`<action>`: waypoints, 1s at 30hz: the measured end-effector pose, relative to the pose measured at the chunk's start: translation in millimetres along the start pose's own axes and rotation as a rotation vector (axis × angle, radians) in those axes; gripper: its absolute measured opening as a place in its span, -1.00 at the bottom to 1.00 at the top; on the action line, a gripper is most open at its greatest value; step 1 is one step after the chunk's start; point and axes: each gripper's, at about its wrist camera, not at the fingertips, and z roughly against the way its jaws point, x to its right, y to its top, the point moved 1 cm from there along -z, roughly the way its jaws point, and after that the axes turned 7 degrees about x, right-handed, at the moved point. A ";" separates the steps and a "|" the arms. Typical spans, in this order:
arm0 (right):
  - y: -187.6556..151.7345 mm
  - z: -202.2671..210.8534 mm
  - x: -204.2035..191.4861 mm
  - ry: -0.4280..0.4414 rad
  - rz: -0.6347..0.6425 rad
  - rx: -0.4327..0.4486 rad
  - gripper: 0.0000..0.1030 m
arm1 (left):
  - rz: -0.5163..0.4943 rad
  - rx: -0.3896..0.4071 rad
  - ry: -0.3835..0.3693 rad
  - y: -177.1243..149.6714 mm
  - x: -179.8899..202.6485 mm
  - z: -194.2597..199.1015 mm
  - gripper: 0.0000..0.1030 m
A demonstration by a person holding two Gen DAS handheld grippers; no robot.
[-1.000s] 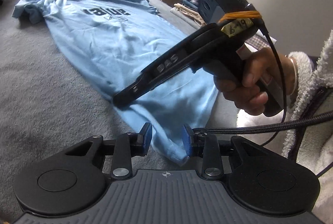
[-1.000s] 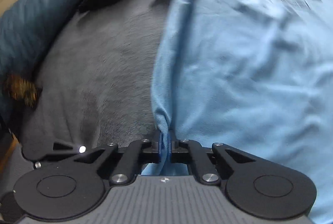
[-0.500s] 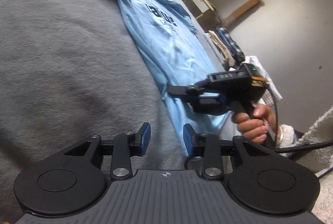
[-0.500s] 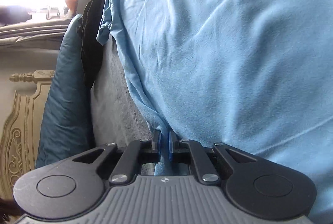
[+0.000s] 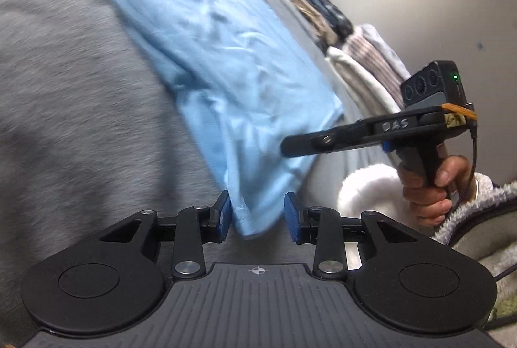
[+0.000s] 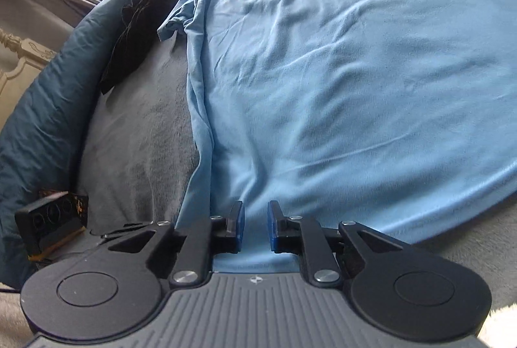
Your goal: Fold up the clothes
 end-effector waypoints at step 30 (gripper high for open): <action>-42.1 2.3 -61.5 0.023 0.309 0.092 -0.20 | 0.229 0.100 -0.145 4.9 -20.6 1.2 -0.18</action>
